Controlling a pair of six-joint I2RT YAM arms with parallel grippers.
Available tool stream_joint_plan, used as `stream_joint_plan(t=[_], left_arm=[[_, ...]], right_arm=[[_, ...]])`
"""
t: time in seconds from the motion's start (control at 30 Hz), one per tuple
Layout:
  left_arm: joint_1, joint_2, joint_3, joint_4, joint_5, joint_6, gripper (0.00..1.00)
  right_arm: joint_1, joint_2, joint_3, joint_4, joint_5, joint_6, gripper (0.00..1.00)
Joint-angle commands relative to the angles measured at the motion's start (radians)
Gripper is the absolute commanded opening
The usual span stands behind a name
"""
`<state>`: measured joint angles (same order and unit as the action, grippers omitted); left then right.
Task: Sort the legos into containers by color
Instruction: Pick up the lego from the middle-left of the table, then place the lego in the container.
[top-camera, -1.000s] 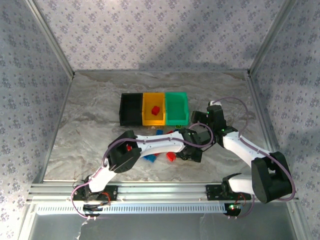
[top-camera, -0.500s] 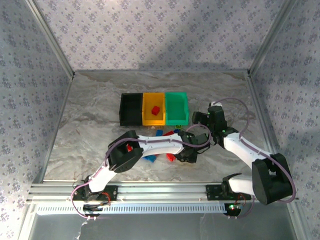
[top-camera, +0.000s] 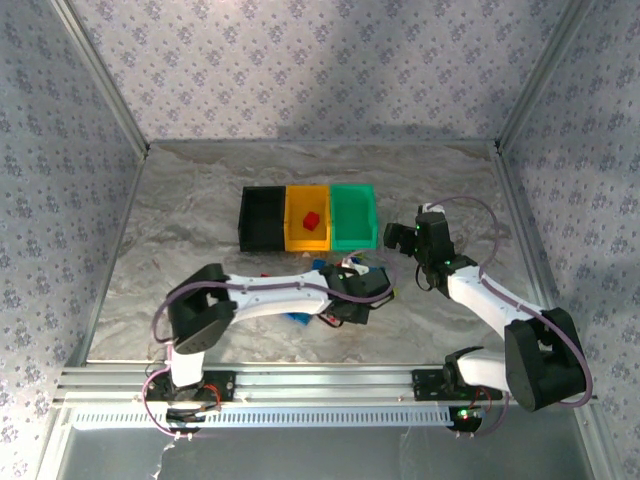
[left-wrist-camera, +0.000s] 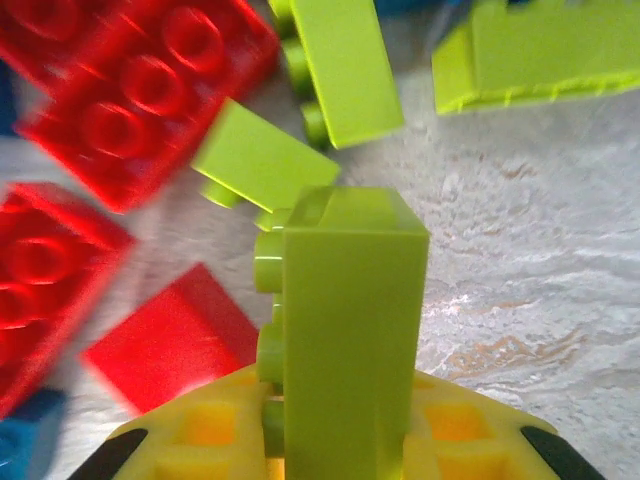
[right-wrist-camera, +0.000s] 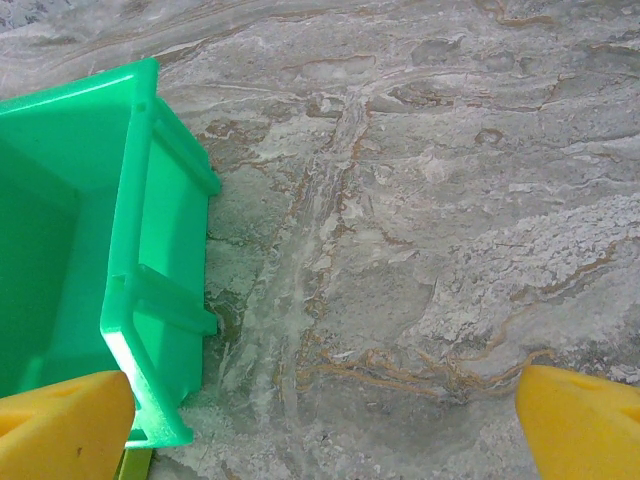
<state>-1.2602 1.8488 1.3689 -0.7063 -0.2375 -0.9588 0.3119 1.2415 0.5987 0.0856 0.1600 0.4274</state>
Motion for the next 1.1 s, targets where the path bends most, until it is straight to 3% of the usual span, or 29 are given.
stream_joint_plan(t=[0.0, 0.23, 0.5, 0.7, 0.8, 1.07], left_arm=[[0.032, -0.107, -0.017, -0.042, -0.141, 0.051, 0.10], [0.238, -0.292, -0.103, -0.102, -0.171, 0.171, 0.10], [0.554, -0.414, -0.194, 0.001, -0.038, 0.335, 0.13], [0.727, -0.299, -0.131, 0.021, 0.056, 0.442, 0.16], [0.771, -0.226, -0.082, 0.052, 0.077, 0.493, 0.18], [0.816, -0.062, 0.044, 0.033, 0.103, 0.556, 0.46]], right_arm=[[-0.001, -0.003, 0.003, 0.004, -0.003, 0.011, 1.00], [0.002, 0.016, 0.014, 0.002, -0.018, 0.014, 1.00], [0.006, 0.028, 0.025, -0.007, -0.027, 0.013, 1.00], [0.010, 0.027, 0.029, -0.012, -0.032, 0.014, 1.00], [0.011, 0.033, 0.032, -0.012, -0.045, 0.016, 1.00], [0.017, 0.052, 0.044, -0.015, -0.068, 0.026, 1.00]])
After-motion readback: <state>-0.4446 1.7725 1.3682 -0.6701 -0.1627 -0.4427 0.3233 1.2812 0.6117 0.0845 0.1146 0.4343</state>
